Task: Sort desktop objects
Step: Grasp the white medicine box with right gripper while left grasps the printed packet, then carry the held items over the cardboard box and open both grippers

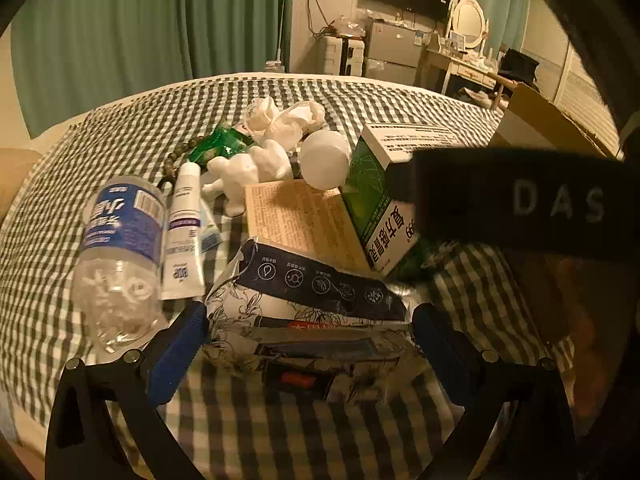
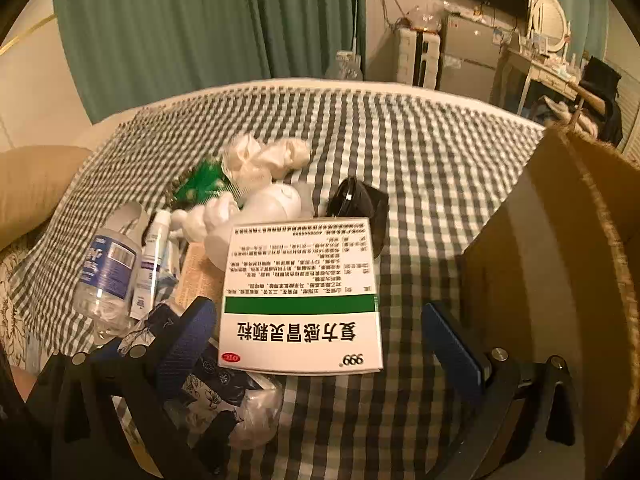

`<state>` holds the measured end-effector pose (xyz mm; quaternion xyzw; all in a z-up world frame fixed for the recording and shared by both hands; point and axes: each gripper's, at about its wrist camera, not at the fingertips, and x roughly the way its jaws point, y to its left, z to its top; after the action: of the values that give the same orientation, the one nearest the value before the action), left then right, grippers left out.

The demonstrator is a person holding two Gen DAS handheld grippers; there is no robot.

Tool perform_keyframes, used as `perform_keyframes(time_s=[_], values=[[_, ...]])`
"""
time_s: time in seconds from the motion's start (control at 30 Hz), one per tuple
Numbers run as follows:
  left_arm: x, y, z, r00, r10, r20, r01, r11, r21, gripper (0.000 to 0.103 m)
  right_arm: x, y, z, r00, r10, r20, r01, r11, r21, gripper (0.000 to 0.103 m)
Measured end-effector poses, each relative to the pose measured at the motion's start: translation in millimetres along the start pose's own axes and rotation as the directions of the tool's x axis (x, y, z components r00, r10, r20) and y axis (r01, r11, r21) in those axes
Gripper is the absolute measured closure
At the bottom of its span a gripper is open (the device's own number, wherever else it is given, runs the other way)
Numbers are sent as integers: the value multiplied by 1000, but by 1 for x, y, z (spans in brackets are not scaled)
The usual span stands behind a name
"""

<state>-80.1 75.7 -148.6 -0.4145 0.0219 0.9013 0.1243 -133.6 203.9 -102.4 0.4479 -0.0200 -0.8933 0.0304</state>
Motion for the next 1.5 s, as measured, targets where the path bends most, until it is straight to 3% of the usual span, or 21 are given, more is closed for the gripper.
perform_keyframes(time_s=[0.13,0.17,0.27,0.4,0.47,0.5,0.57,0.6,0.63,0.67,0.97,1.5], values=[[11,-2,-1,1000,5,0,-5,1000,18,0,18,1,3,999,-6,-49,5,1000,-13,0],[13,-1,-2,1000,-2,4,2,1000,23,0,22,1,3,998,-9,-66,9,1000,-11,3],[16,4,-2,1000,-25,4,25,1000,16,0,25,-4,2,995,50,-87,-49,999,13,25],[11,6,-4,1000,-27,9,27,1000,13,12,21,-4,1,996,43,-77,-42,999,14,27],[6,7,-6,1000,-21,11,20,1000,24,29,18,-4,0,997,31,-67,-30,999,10,27],[4,9,-7,1000,-15,8,15,1000,27,33,15,-3,-2,998,25,-64,-25,1000,12,27],[1,10,-9,1000,-8,-1,8,1000,28,55,11,-5,-4,998,31,-62,-30,999,22,27],[0,12,-9,1000,-12,-5,12,1000,25,59,8,-6,-5,998,32,-56,-30,999,28,27],[-3,13,-11,1000,-11,-3,11,1000,25,83,5,-7,-5,998,32,-49,-31,999,32,27],[-5,14,-11,1000,5,4,-5,1000,26,93,3,-8,-5,998,33,-45,-31,999,34,27],[-42,22,-11,999,-1,34,1,1000,4,97,-33,-7,-11,999,35,21,-35,999,33,27],[-126,20,21,980,27,195,-26,1000,-12,97,-123,7,-13,984,52,171,-56,998,23,27]])
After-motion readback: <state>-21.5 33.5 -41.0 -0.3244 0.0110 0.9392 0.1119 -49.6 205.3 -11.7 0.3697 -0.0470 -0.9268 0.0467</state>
